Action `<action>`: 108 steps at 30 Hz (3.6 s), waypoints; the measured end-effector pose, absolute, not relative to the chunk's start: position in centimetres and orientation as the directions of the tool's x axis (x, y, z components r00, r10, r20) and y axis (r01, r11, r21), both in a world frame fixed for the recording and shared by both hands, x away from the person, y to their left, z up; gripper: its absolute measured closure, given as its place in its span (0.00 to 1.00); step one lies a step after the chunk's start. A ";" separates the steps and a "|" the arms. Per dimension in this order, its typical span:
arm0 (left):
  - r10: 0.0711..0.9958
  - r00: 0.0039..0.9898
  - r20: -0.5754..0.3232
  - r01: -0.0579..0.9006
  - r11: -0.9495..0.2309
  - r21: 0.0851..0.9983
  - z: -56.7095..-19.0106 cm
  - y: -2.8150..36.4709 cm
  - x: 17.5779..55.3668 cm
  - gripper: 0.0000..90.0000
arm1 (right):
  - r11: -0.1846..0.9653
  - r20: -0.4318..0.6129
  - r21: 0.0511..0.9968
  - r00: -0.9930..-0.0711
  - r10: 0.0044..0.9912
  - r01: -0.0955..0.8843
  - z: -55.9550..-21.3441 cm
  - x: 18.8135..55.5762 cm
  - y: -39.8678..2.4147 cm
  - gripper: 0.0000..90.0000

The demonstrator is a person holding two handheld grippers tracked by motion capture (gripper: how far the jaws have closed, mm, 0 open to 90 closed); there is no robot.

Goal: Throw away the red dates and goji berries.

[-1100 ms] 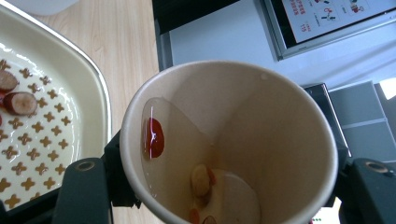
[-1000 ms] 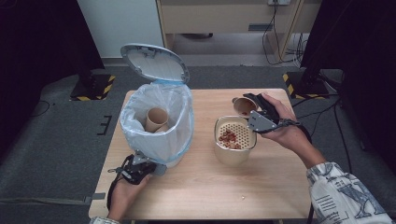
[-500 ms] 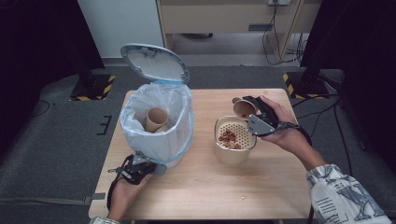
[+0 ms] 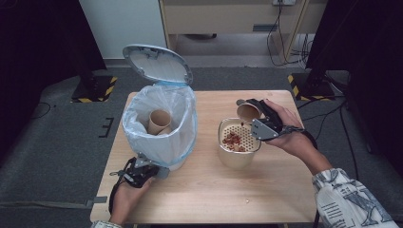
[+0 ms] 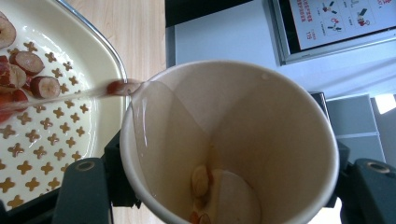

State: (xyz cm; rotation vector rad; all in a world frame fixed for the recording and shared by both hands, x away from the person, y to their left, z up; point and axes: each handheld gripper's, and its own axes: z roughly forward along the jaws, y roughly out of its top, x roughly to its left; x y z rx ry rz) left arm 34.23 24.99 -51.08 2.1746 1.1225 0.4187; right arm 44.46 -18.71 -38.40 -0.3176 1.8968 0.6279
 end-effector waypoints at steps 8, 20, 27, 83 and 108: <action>0.813 0.583 -0.013 0.606 -0.424 0.673 -51.1 25.0 34.2 1.00 | 0.831 -0.917 0.261 -0.395 0.055 -0.491 -38.4 44.3 -18.7 0.34; 0.812 0.583 -0.013 0.606 -0.425 0.673 -51.1 25.0 34.2 1.00 | 0.839 -0.926 0.233 -0.376 0.037 -0.491 -38.2 44.0 -18.7 0.34; 0.812 0.583 -0.012 0.606 -0.425 0.673 -51.1 25.0 34.2 1.00 | 0.844 -0.932 0.203 -0.363 0.011 -0.496 -38.2 43.9 -18.7 0.34; 0.812 0.584 -0.012 0.606 -0.426 0.672 -51.1 25.0 34.2 1.00 | 0.857 -0.950 0.124 -0.309 -0.043 -0.500 -37.3 43.4 -18.6 0.34; 0.811 0.584 -0.012 0.605 -0.426 0.673 -51.1 25.0 34.2 1.00 | 0.861 -0.960 0.002 -0.243 -0.141 -0.508 -37.3 42.9 -18.1 0.34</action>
